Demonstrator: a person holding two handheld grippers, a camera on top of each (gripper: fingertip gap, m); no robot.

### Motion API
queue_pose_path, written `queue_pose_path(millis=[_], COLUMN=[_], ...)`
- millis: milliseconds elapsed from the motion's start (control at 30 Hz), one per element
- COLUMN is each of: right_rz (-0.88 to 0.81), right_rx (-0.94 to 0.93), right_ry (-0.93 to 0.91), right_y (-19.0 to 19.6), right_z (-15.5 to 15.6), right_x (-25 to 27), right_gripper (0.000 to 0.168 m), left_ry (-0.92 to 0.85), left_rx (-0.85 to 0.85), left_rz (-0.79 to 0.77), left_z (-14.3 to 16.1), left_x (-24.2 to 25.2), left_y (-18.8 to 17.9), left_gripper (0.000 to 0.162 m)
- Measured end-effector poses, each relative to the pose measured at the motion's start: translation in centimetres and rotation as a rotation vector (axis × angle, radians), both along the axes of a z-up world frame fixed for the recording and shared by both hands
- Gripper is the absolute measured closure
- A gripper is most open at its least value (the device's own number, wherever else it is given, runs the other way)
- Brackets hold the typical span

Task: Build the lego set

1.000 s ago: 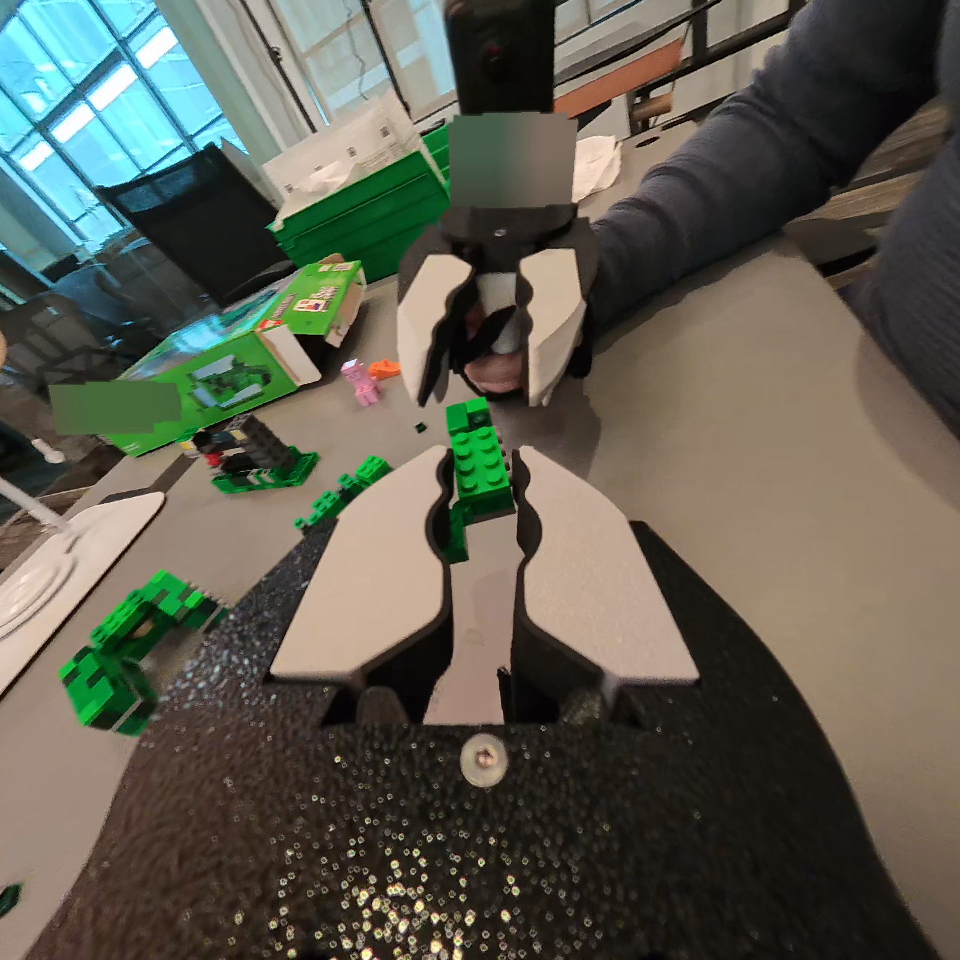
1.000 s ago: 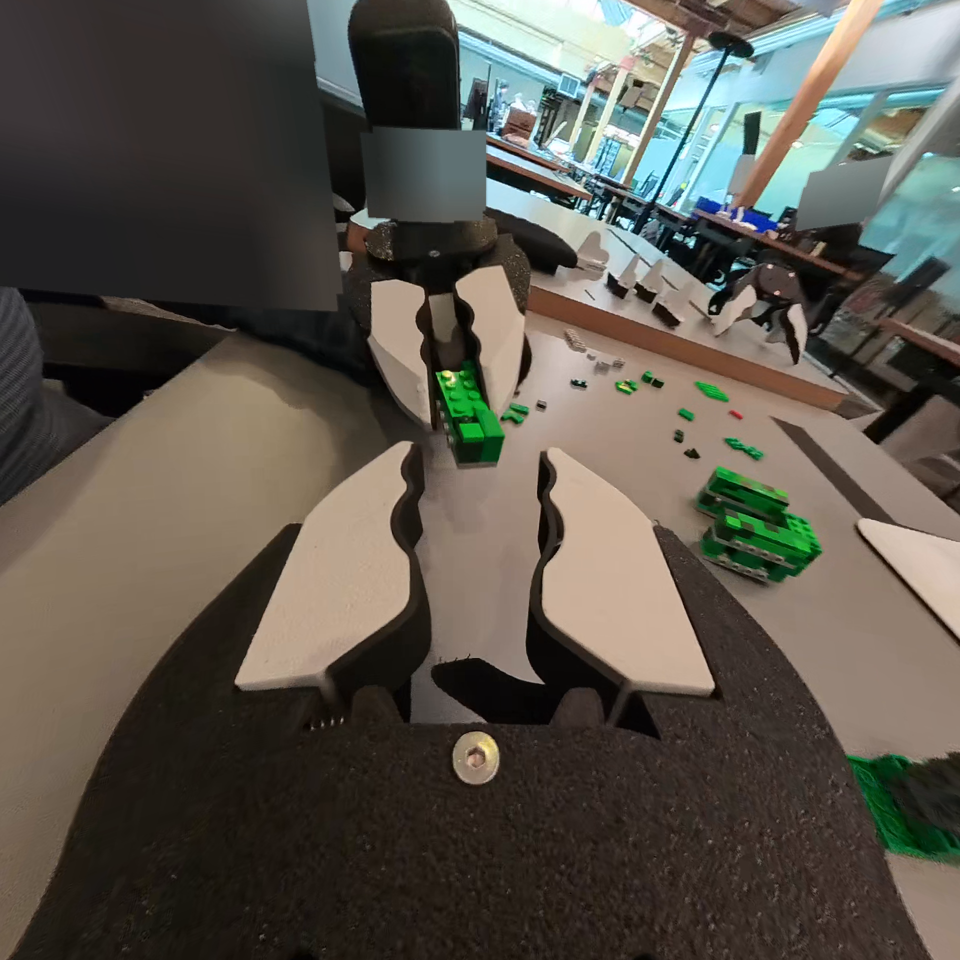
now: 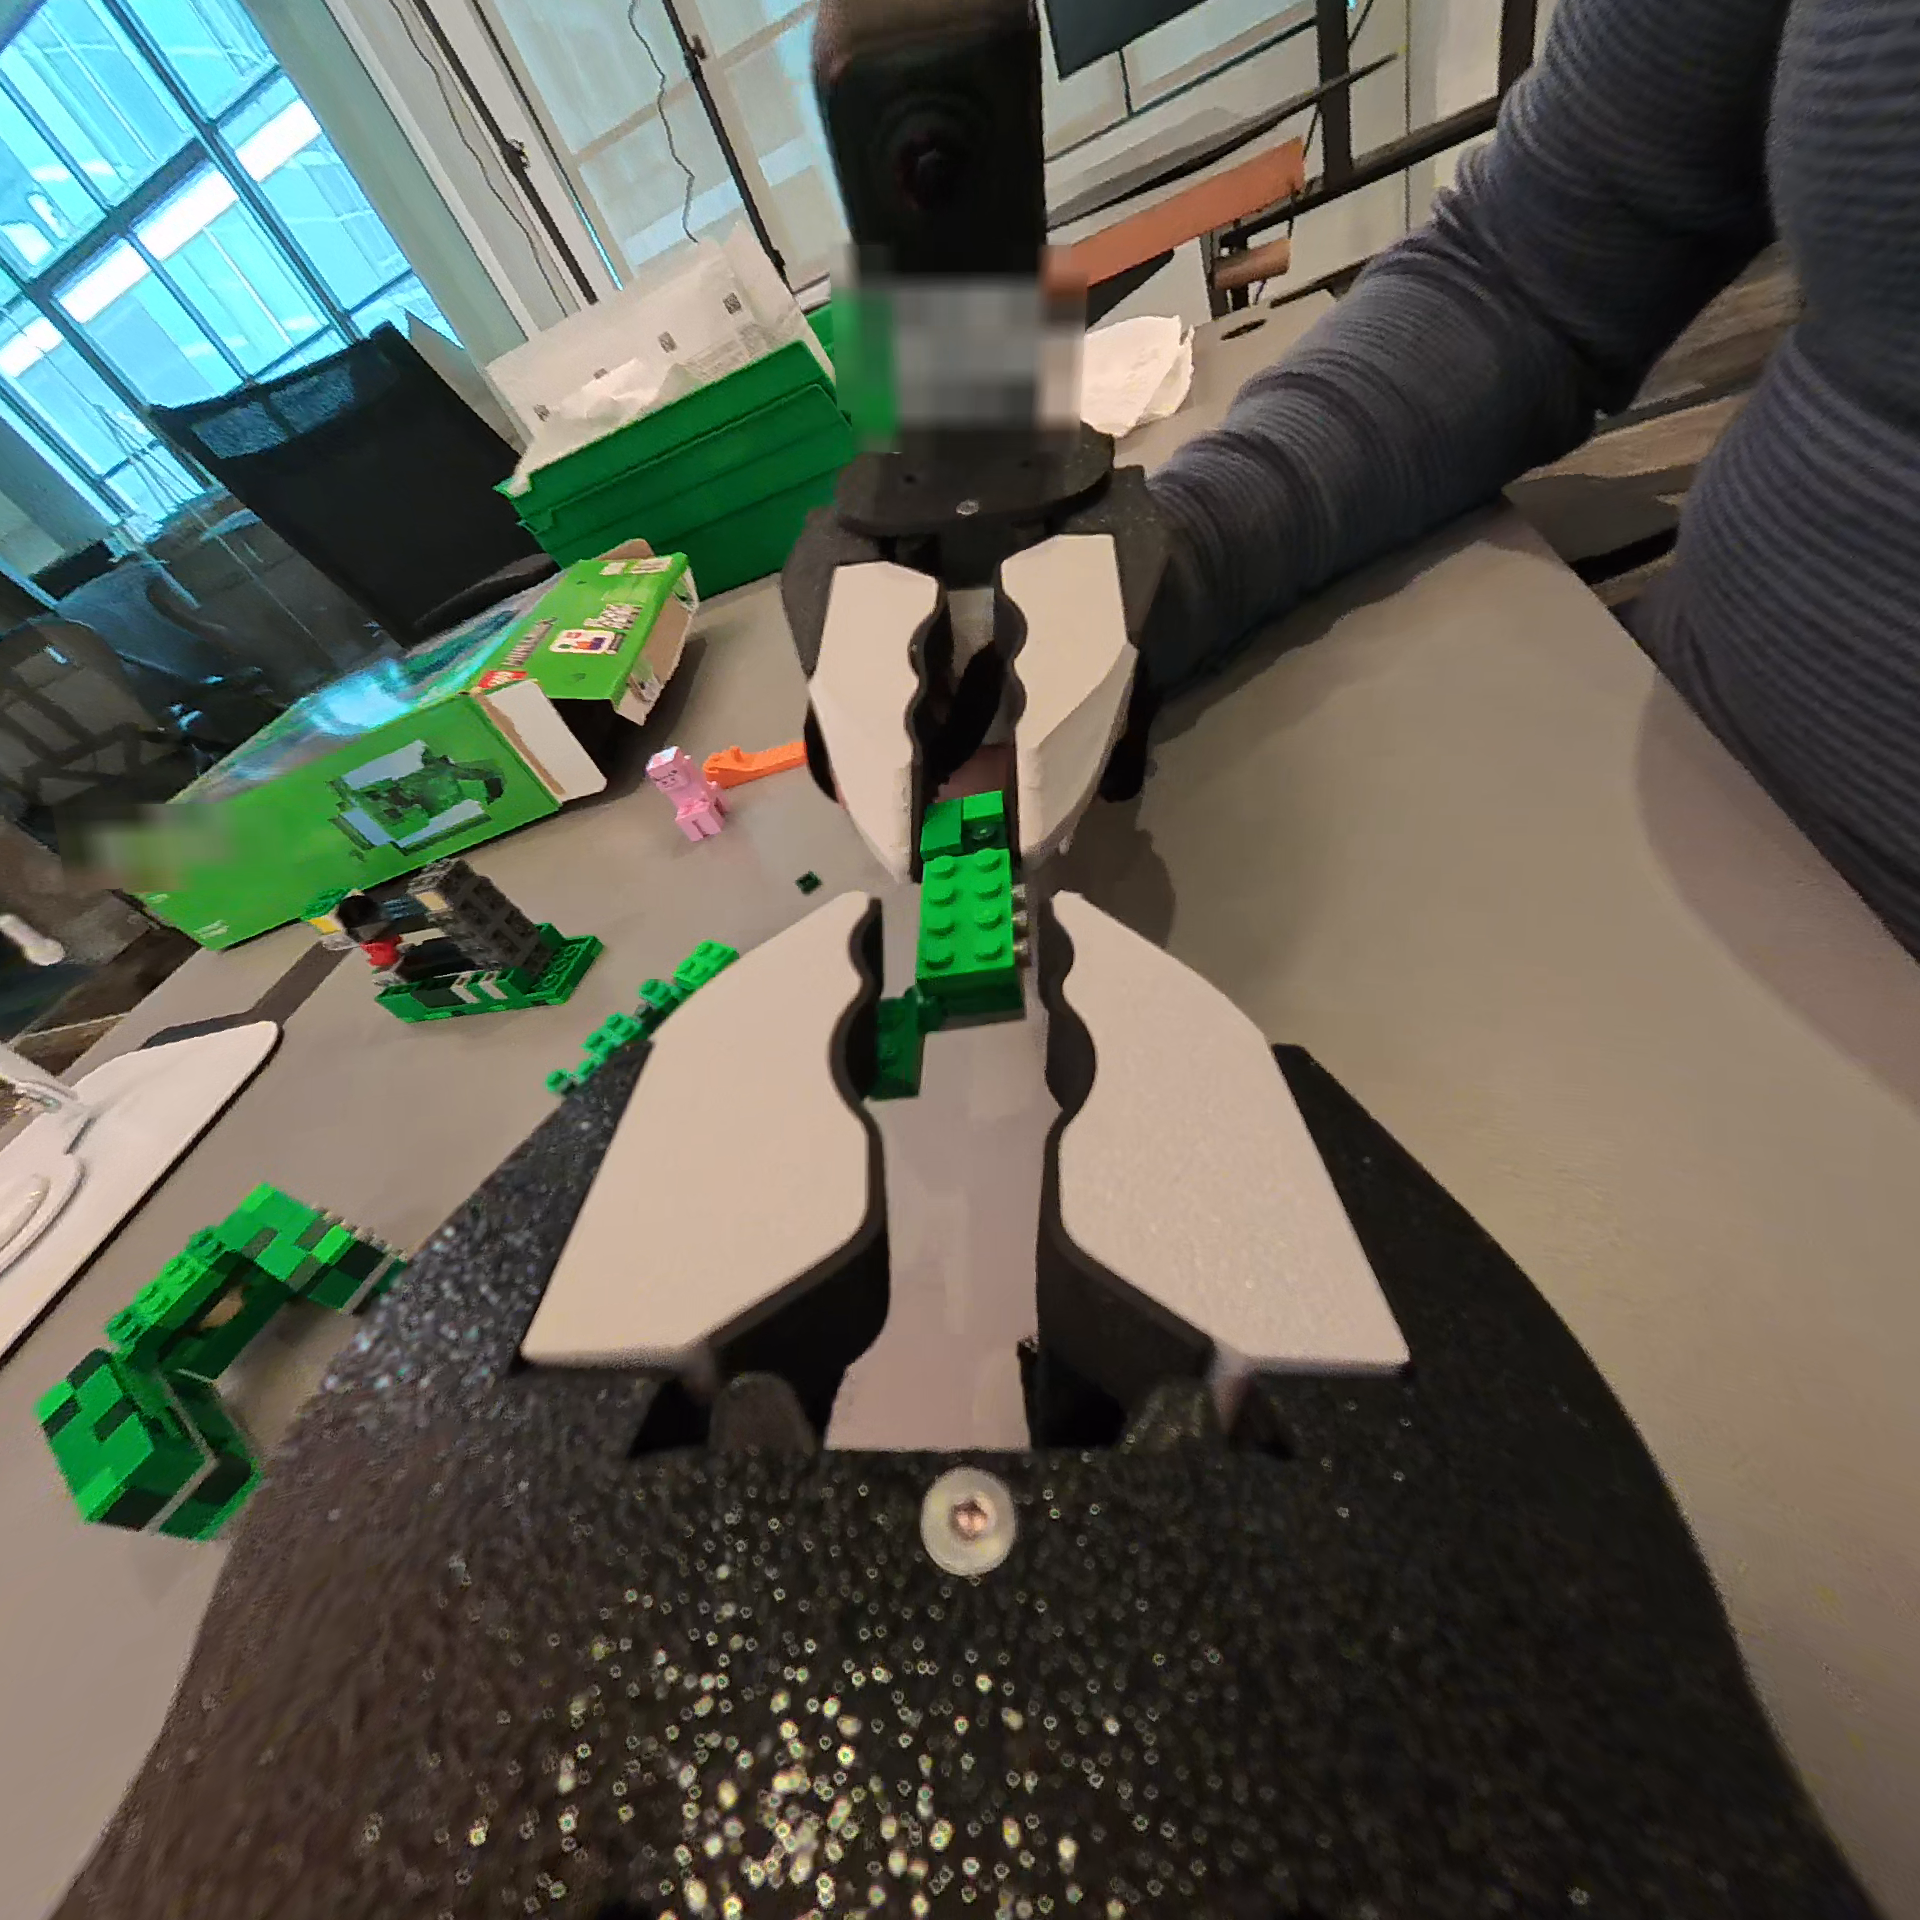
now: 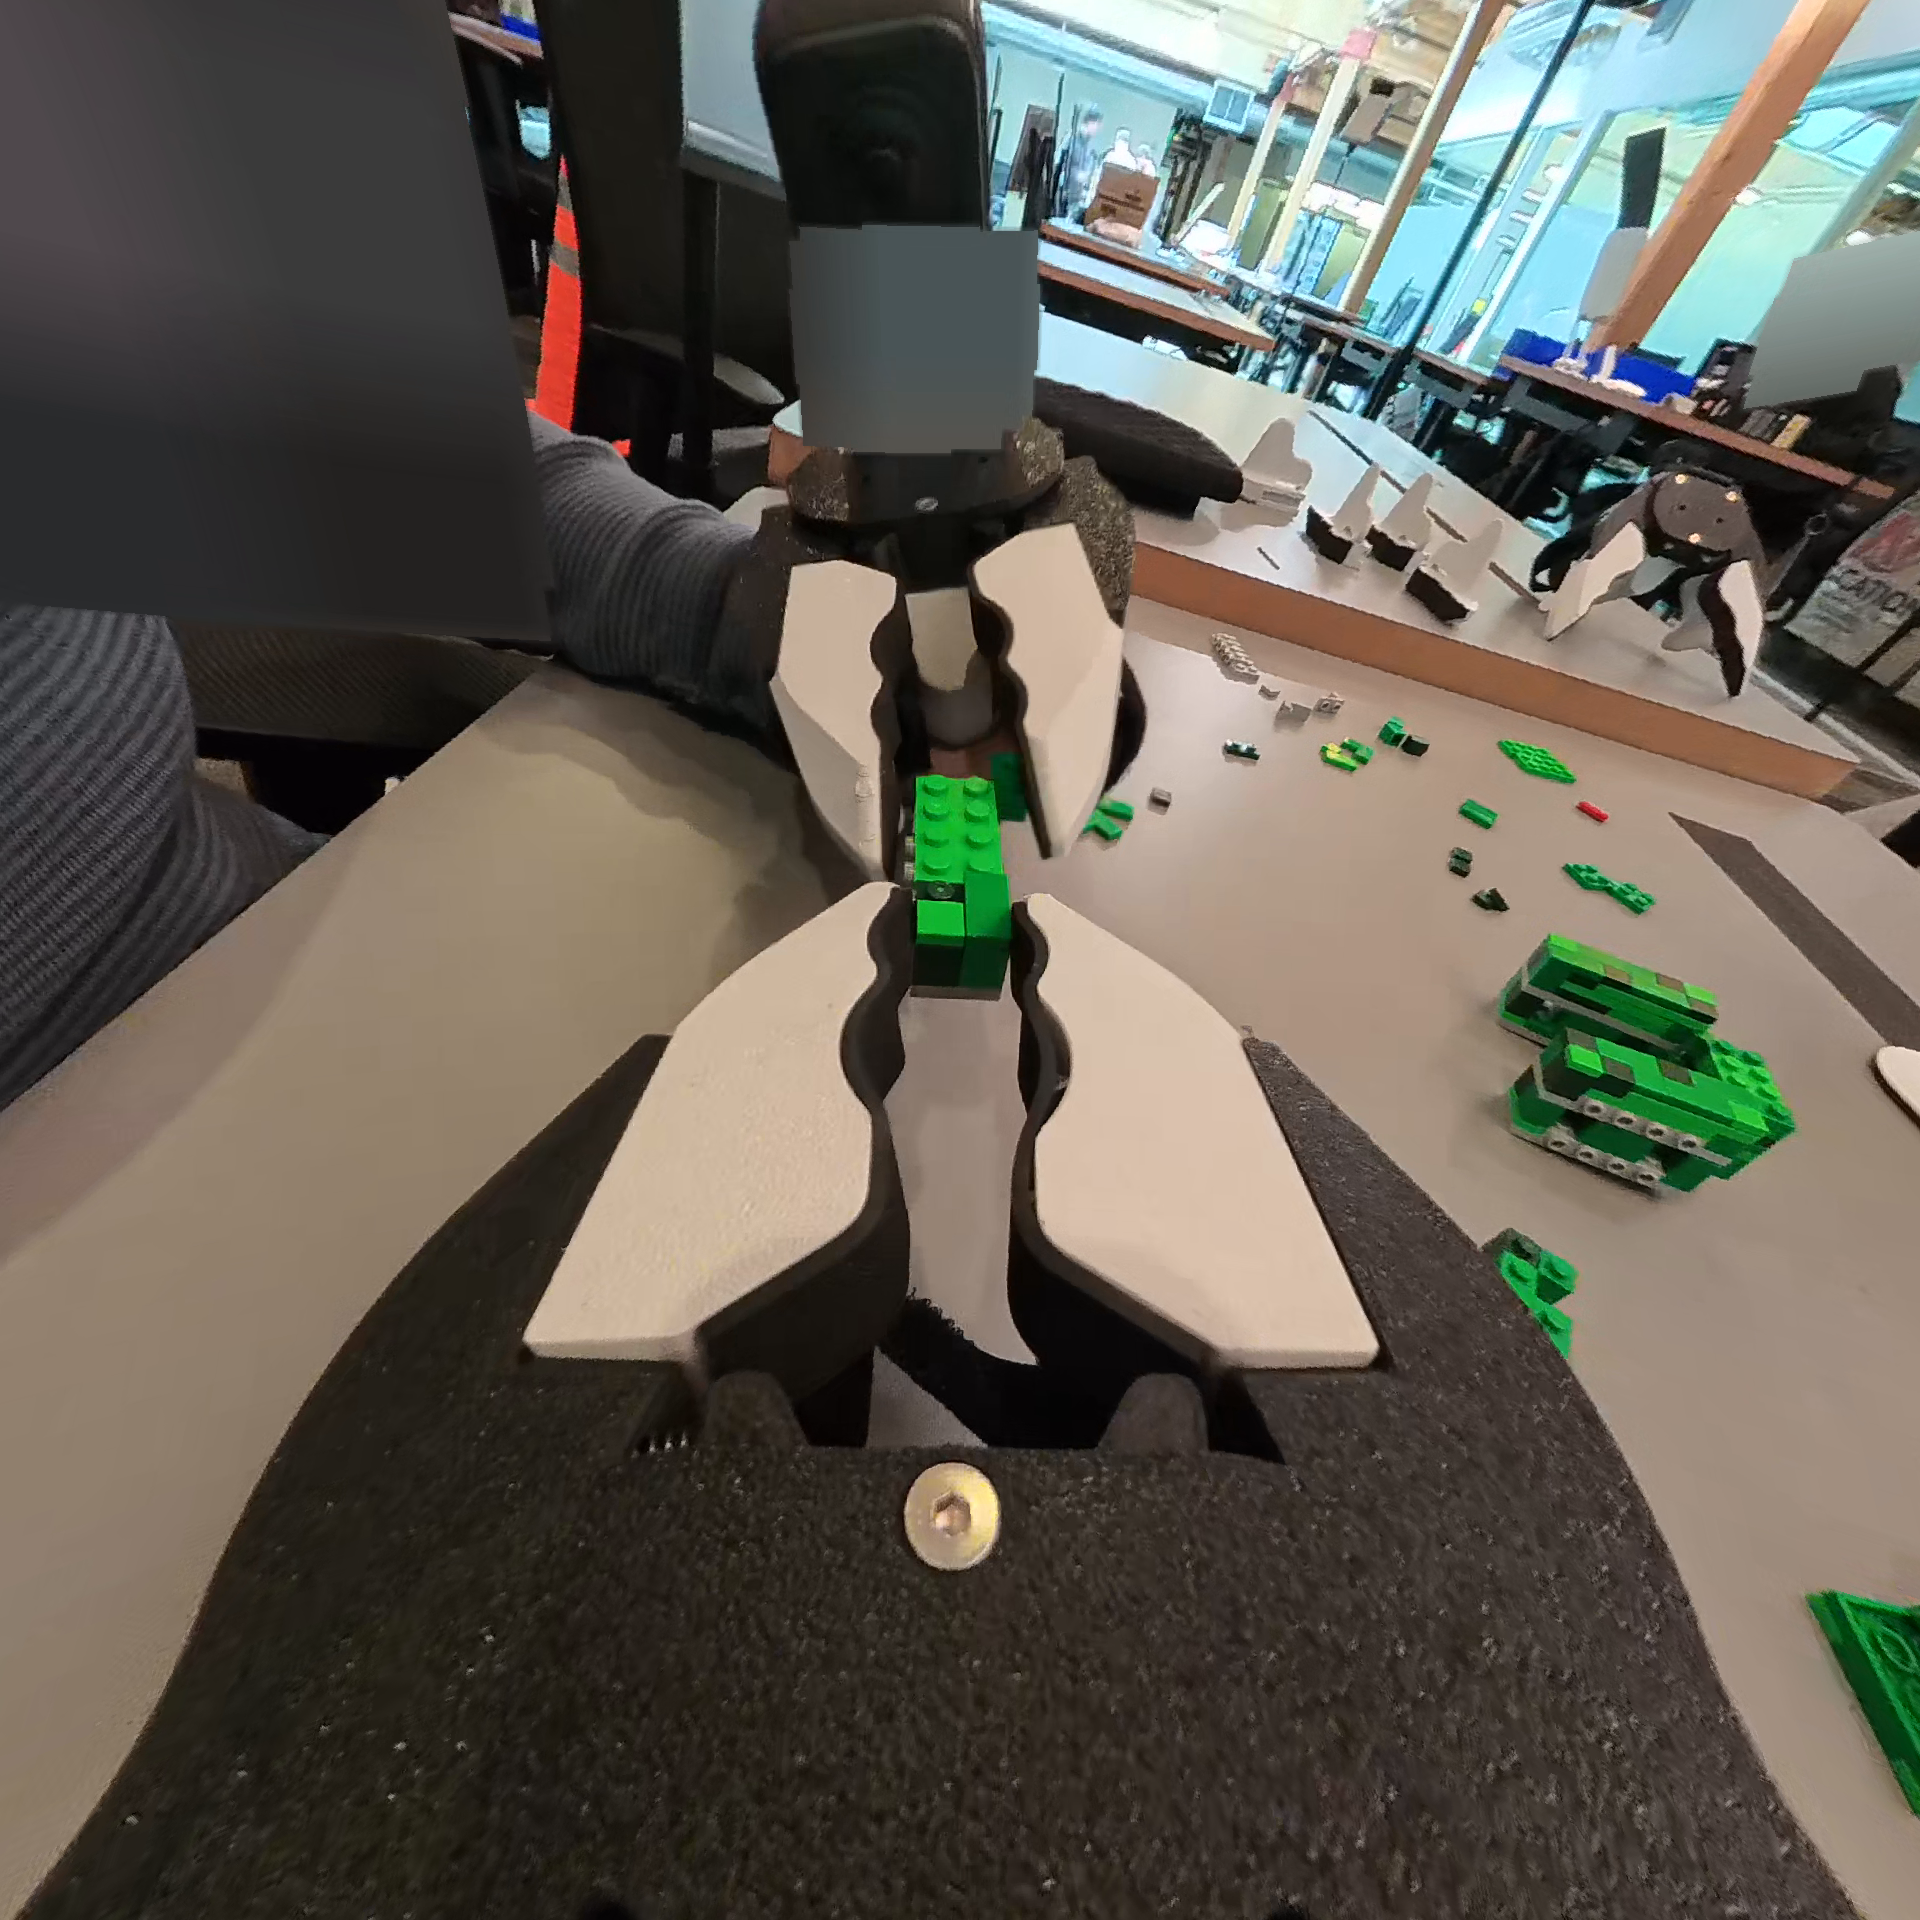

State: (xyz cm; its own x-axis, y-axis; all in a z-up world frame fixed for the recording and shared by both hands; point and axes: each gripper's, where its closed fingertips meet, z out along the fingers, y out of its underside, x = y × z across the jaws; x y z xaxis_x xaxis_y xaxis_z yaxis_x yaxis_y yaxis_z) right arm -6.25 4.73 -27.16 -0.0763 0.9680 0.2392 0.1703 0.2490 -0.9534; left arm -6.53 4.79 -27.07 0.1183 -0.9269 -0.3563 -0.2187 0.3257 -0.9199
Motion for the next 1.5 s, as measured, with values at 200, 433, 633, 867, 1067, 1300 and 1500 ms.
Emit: queue_pose_path(millis=[200, 433, 633, 867, 1067, 1300, 1500], right_rz=[-0.017, -0.019, -0.032, -0.287, -0.457, -0.469, -0.510], right_rx=[0.000, 0.009, 0.034, 0.122, 0.205, 0.193, 0.176], right_ry=[0.035, 0.033, 0.066, 0.281, 0.350, 0.339, 0.334], right_y=[0.3, 0.4, 0.4, 4.3, 6.3, 6.6, 7.3], right_z=[0.4, 0.4, 0.8, 3.8, 4.9, 4.7, 4.6], right_x=[0.3, 0.4, 0.5, 2.9, 4.6, 4.6, 5.0], right_gripper=[0.151, 0.151, 0.147, 0.135, 0.141, 0.142, 0.145], left_ry=[-0.037, -0.017, -0.007, -0.028, -0.061, -0.038, 0.032], left_rx=[-0.081, -0.112, -0.110, -0.080, -0.018, -0.006, 0.010], left_rz=[0.020, 0.021, 0.022, 0.124, 0.204, 0.224, 0.202], left_z=[0.4, 0.1, 0.0, 0.5, 1.4, 1.1, -0.1], left_x=[-0.5, -0.4, -0.4, -1.3, -2.1, -2.6, -3.8], left_y=[0.7, 0.8, 0.7, 2.3, 3.2, 3.5, 3.3], left_gripper=[0.129, 0.134, 0.134, 0.135, 0.135, 0.136, 0.136])
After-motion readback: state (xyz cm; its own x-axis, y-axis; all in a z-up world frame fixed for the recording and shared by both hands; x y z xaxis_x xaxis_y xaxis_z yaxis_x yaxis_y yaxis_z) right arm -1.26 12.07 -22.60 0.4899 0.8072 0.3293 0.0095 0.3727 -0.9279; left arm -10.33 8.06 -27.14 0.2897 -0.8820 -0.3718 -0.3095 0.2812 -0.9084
